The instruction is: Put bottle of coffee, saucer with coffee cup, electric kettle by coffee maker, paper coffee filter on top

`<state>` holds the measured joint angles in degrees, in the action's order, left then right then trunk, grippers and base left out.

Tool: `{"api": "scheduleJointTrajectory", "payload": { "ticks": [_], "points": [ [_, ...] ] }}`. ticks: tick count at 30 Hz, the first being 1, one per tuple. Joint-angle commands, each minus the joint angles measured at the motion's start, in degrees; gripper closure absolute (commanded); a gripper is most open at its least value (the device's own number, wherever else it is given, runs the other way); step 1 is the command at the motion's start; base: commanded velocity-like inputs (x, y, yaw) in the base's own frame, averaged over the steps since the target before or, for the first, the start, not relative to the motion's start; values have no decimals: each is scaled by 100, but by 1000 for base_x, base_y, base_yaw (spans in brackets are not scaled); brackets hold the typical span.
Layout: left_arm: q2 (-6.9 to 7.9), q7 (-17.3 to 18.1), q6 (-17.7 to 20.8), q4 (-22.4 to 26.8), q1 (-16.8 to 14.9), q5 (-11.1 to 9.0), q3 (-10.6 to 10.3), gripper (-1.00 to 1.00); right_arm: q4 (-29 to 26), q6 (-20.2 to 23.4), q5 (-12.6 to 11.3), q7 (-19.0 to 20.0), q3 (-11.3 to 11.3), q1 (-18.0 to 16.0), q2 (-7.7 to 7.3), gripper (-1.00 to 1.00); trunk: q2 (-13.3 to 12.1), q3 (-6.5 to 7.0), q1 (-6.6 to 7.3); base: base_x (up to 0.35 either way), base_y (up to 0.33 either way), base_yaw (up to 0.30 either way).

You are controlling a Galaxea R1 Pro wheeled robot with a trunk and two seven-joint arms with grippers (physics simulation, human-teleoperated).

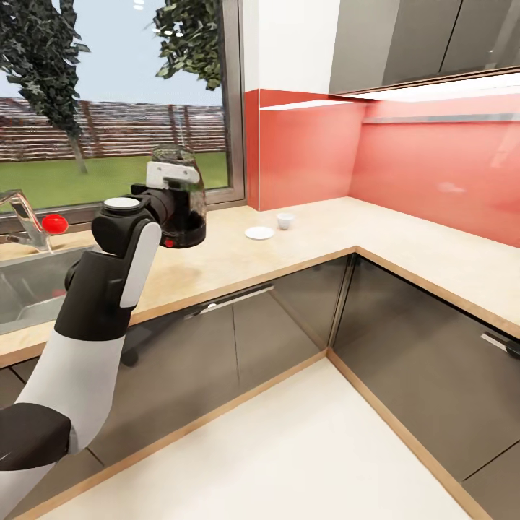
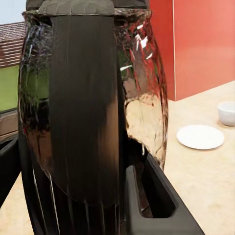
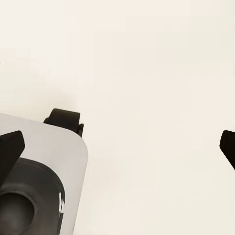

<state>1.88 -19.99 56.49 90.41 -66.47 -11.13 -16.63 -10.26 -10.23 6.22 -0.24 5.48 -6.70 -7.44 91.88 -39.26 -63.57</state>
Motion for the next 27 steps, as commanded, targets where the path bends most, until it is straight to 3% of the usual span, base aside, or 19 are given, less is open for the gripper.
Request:
{"api": "scheduleJointTrajectory", "payload": {
  "ticks": [1, 9, 14, 16, 17, 27],
  "points": [
    [5, -66, 20, 8, -7, -21, -13, 100, 1, -14, 28, -3, 24, -5, 0, -100, 3, -5, 1, 0, 0, 0],
    [5, -66, 19, 11, -6, -31, -6, 100, -2, -14, 28, -3, 24, -6, -3, -100, 3, -5, 1, 0, 0, 0],
    [5, -73, 27, -2, -6, -193, 74, 100, -3, -14, 28, -2, 24, -7, -3, -100, 3, -5, 1, 0, 0, 0],
    [5, -74, 28, -10, -6, -200, 239, 100, -3, -14, 28, -2, 27, -7, -3, -100, 3, -5, 1, 0, 0, 0],
    [5, -77, 34, -27, -6, -198, 474, 100, -3, -14, 28, -2, 25, -7, -3, -100, 3, -5, 1, 0, 0, 72],
    [5, -83, 37, -68, -6, -181, 602, 100, -3, -14, 28, -3, 24, -5, -3, -100, 3, -5, 1, 0, 0, 227]
  ]
}}
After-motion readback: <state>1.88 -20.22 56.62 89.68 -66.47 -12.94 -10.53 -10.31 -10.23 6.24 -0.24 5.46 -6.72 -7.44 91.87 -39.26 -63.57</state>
